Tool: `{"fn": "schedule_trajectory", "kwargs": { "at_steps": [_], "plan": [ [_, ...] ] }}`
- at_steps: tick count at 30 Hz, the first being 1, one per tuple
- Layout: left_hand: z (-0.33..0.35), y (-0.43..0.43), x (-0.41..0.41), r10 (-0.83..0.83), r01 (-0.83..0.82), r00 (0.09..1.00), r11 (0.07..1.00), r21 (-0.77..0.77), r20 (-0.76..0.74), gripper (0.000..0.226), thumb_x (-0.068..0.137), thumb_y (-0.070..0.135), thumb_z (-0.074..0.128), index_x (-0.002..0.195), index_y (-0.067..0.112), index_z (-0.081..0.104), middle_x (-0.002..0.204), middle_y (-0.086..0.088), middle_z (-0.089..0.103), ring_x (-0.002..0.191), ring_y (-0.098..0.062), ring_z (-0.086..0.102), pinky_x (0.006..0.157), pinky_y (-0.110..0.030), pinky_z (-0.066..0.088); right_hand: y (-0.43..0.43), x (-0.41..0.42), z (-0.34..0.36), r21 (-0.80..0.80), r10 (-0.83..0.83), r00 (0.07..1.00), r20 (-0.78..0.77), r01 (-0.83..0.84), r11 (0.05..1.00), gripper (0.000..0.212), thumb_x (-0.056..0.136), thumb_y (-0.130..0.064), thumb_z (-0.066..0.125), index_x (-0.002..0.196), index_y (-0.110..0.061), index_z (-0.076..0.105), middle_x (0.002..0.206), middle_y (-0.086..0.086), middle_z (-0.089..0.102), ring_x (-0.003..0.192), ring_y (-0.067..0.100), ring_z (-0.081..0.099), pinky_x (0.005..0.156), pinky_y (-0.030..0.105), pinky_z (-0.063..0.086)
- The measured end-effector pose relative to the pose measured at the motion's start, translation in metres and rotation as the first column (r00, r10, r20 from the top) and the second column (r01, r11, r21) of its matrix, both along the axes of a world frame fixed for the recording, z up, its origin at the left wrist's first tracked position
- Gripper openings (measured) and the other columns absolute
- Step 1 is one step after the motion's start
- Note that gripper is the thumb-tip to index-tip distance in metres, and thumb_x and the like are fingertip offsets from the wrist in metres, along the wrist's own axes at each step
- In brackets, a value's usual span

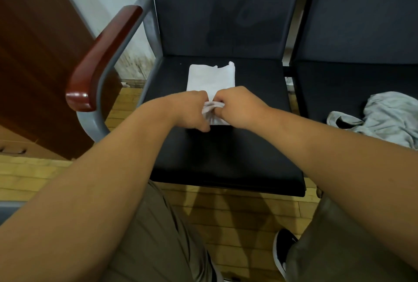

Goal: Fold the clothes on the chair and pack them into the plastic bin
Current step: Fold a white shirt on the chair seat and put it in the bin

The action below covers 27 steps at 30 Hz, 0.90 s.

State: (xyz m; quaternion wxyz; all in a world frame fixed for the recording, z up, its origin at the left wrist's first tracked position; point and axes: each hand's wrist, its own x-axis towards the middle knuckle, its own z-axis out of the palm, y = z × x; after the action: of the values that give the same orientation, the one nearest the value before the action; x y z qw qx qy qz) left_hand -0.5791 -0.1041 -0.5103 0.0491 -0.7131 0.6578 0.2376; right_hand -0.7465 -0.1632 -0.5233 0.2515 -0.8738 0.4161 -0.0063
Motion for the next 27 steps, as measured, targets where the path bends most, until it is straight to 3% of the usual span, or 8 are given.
{"fn": "schedule_trajectory", "kwargs": {
  "at_steps": [3,6,9,12,14,19,23,27],
  "plan": [
    [-0.005,-0.003,0.001,-0.017,0.035,0.986,0.994,-0.104,0.166,0.026,0.089,0.022,0.073,0.112,0.020,0.060,0.095,0.000,0.060,0.087,-0.022,0.061,0.082,-0.044,0.059,-0.002,0.000,0.004,0.003,-0.017,1.000,0.013,0.017,1.000,0.017,0.101,-0.025,0.060,0.103,-0.020,0.076,0.097,0.005,0.070,0.090,0.022,0.067,0.062,0.026,0.042],
    [0.000,-0.005,0.004,0.002,0.019,0.981,0.994,-0.110,0.193,0.015,0.093,0.015,0.063,0.086,0.028,0.062,0.087,-0.001,0.061,0.085,-0.024,0.063,0.083,-0.043,0.060,-0.002,-0.007,0.005,0.038,-0.005,0.997,0.073,0.003,0.999,0.008,0.099,-0.031,0.066,0.100,-0.027,0.073,0.095,-0.003,0.067,0.087,0.017,0.064,0.063,0.026,0.042],
    [0.003,0.002,0.006,-0.025,0.033,0.993,0.998,-0.060,0.117,0.018,0.094,0.019,0.066,0.083,0.033,0.065,0.087,0.000,0.065,0.086,-0.021,0.063,0.074,-0.034,0.054,0.001,-0.017,0.009,0.103,0.103,0.995,0.009,-0.103,0.989,0.009,0.098,-0.039,0.069,0.100,-0.031,0.064,0.096,-0.008,0.061,0.086,0.013,0.059,0.064,0.027,0.040],
    [0.005,0.014,0.005,-0.054,0.054,0.998,0.998,0.021,0.006,0.004,0.093,0.029,0.072,0.097,0.031,0.074,0.093,0.000,0.069,0.089,-0.021,0.064,0.082,-0.039,0.056,0.006,-0.027,0.014,0.136,0.222,0.967,-0.127,-0.205,0.969,0.012,0.101,-0.043,0.065,0.099,-0.035,0.056,0.094,-0.010,0.057,0.085,0.012,0.056,0.063,0.027,0.037],
    [0.011,0.022,0.005,-0.063,0.072,0.995,0.987,0.141,-0.073,0.012,0.094,0.036,0.075,0.105,0.032,0.076,0.100,0.003,0.072,0.095,-0.019,0.067,0.087,-0.038,0.058,0.010,-0.031,0.021,0.170,0.286,0.938,-0.196,-0.254,0.952,0.014,0.101,-0.048,0.064,0.101,-0.036,0.057,0.095,-0.009,0.060,0.085,0.012,0.058,0.065,0.029,0.039],
    [0.032,0.036,0.005,0.059,0.068,0.939,0.934,0.350,-0.339,0.024,0.097,0.029,0.076,0.121,0.030,0.075,0.114,0.010,0.076,0.104,-0.012,0.072,0.082,-0.022,0.061,0.014,-0.043,0.042,0.317,0.323,0.936,-0.142,-0.266,0.910,0.020,0.095,-0.053,0.071,0.108,-0.038,0.068,0.105,-0.010,0.071,0.098,0.015,0.068,0.086,0.037,0.057],
    [0.046,0.035,0.016,0.129,-0.031,0.895,0.973,0.229,-0.426,0.021,0.096,0.028,0.075,0.117,0.031,0.076,0.107,0.011,0.078,0.098,-0.008,0.075,0.083,-0.028,0.063,0.004,-0.042,0.054,0.251,0.178,0.984,0.030,-0.180,0.951,0.017,0.095,-0.042,0.072,0.110,-0.038,0.068,0.110,-0.013,0.068,0.101,0.012,0.068,0.084,0.036,0.059],
    [0.037,0.016,0.025,0.206,-0.250,0.923,0.963,-0.099,-0.325,0.016,0.095,0.028,0.073,0.108,0.036,0.071,0.103,0.009,0.073,0.096,-0.014,0.071,0.084,-0.036,0.060,-0.015,-0.031,0.046,0.239,-0.042,0.976,0.212,-0.010,0.971,0.024,0.090,-0.029,0.073,0.113,-0.035,0.068,0.111,-0.010,0.069,0.099,0.013,0.070,0.082,0.038,0.065]
  ]
}}
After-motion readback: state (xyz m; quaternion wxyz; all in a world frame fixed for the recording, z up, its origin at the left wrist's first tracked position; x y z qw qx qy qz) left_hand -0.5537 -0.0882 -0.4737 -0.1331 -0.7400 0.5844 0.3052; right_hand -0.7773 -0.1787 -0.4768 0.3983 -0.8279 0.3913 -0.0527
